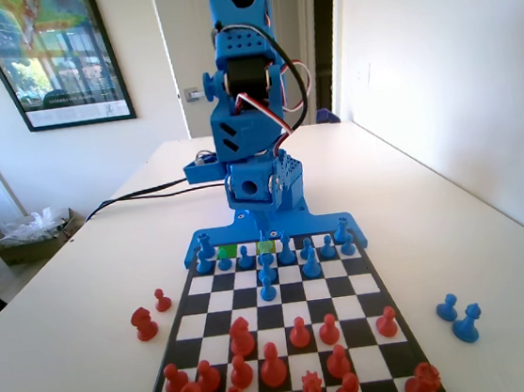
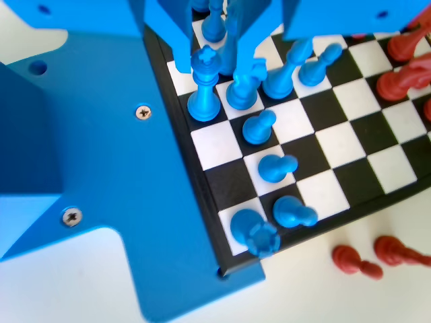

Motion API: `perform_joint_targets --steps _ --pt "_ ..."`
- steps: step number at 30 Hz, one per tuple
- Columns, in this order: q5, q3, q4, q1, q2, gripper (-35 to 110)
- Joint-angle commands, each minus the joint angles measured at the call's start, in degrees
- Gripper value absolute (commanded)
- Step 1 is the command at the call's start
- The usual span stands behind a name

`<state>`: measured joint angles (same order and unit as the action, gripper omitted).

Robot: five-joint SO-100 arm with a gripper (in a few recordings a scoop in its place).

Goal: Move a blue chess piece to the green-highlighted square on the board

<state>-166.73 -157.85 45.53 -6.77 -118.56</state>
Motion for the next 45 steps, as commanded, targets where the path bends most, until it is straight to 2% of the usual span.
perform_joint_targets --steps 1,11,17,23,30,39,45 --pt "-19.25 -0.35 -0.09 -0.44 -0.26 10" --pt "-19.95 -2.46 -2.72 -0.79 0.09 9" --pt "-19.95 -2.81 -3.34 -0.62 0.26 1" --pt "-19.95 -2.37 -3.25 -0.62 0.53 1" --pt "-20.13 0.79 2.99 -0.88 0.26 1" --pt "-21.88 5.54 15.73 -3.34 -5.01 1" --pt "-24.7 5.01 16.96 -7.73 -6.24 1"
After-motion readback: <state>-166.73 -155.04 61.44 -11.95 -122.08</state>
